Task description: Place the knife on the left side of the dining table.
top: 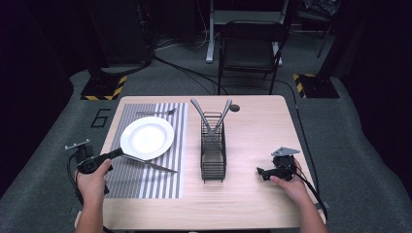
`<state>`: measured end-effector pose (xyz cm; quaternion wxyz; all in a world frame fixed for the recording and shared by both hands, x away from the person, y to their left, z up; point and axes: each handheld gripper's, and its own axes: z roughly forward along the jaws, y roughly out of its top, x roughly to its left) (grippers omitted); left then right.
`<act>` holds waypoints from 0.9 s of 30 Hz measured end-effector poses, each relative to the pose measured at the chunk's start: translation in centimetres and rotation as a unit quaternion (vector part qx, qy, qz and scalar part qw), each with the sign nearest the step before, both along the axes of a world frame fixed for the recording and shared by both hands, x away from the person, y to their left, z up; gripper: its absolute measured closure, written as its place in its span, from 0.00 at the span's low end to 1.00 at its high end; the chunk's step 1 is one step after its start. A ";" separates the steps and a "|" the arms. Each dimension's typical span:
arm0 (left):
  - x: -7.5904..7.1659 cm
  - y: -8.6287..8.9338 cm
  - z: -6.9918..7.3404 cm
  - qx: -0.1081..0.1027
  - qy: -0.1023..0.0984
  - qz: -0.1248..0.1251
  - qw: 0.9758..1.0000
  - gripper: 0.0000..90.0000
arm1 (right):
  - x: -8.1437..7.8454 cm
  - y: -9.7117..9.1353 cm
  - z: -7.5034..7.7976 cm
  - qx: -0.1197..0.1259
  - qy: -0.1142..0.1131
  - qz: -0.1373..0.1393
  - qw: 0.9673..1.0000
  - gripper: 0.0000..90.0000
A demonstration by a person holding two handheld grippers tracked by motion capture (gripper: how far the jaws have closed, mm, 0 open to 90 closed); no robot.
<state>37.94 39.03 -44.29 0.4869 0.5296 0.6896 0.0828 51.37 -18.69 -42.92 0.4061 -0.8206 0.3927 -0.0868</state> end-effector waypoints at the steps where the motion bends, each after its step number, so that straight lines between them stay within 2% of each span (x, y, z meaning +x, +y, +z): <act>1: -0.1 0.1 -0.2 -0.002 0.000 0.002 1.000 0.82 | 0.0 0.0 0.0 0.000 -0.001 -0.002 1.000 0.00; 7: -0.4 0.7 -1.5 -0.009 0.004 0.014 1.000 0.81 | 0.0 0.0 0.0 0.001 -0.001 -0.004 1.000 0.00; 22: -0.1 1.8 -3.7 0.006 0.016 0.020 1.000 0.78 | 0.0 0.0 0.0 -0.002 -0.001 -0.004 1.000 0.00; 27: 0.2 2.0 -4.1 0.004 0.017 0.021 1.000 0.77 | 0.0 0.0 0.0 -0.002 -0.001 -0.004 1.000 0.00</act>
